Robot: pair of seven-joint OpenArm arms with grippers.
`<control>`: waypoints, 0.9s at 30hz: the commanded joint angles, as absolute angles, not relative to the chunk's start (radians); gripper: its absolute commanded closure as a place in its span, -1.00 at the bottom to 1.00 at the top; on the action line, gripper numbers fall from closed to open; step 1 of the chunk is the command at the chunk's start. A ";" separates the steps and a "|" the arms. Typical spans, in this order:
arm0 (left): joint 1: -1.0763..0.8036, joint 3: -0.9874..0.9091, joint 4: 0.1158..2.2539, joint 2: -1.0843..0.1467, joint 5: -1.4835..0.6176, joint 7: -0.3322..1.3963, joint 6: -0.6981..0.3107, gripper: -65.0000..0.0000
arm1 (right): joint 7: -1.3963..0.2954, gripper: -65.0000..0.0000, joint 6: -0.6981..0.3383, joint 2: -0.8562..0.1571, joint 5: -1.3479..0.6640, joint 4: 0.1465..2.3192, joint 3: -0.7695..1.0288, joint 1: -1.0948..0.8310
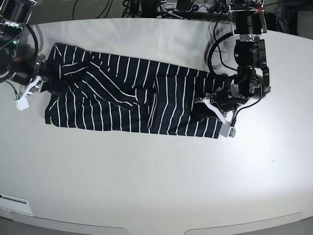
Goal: Fold the T-shirt properly
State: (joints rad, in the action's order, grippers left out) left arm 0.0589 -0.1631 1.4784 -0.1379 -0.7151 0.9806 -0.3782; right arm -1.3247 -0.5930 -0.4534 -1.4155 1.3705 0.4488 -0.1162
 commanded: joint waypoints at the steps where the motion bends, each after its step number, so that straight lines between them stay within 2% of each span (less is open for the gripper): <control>1: 0.050 -0.163 1.471 -0.150 -0.641 1.063 -0.359 1.00 | -1.318 0.16 -0.604 -0.476 -1.448 1.383 0.445 -0.105; 15: 0.051 -0.163 1.471 -0.150 -0.671 1.062 -0.382 1.00 | -1.291 0.19 -0.665 -0.366 -1.447 1.383 0.416 -0.101; 17: 0.051 -0.163 1.471 -0.150 -0.688 1.058 -0.382 1.00 | -1.291 0.42 -0.671 -0.366 -1.447 1.383 0.416 -0.099; 19: 0.052 -0.163 1.471 -0.153 -0.730 1.050 -0.393 1.00 | -1.291 0.87 -0.669 -0.368 -1.444 1.383 0.416 -0.094; 20: 0.056 -0.163 1.472 -0.153 -0.756 1.051 -0.404 1.00 | -1.291 1.00 -0.662 -0.370 -1.438 1.383 0.416 -0.089; 22: 0.068 -0.165 1.472 -0.152 -0.802 1.060 -0.426 1.00 | -1.291 1.00 -0.646 -0.380 -1.425 1.384 0.416 -0.076; 23: 0.079 -0.165 1.472 -0.153 -0.828 1.068 -0.437 0.96 | -1.291 1.00 -0.641 -0.389 -1.410 1.386 0.416 -0.068; 27: 0.115 -0.165 1.472 -0.153 -0.925 1.108 -0.479 0.30 | -1.291 1.00 -0.620 -0.443 -1.341 1.396 0.416 -0.034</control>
State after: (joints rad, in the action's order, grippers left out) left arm 0.1009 -0.1646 1.4624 -0.1493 -0.9169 1.1095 -0.4744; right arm -1.3022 -0.6201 -0.4217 -1.3128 1.3758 0.4110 -0.0490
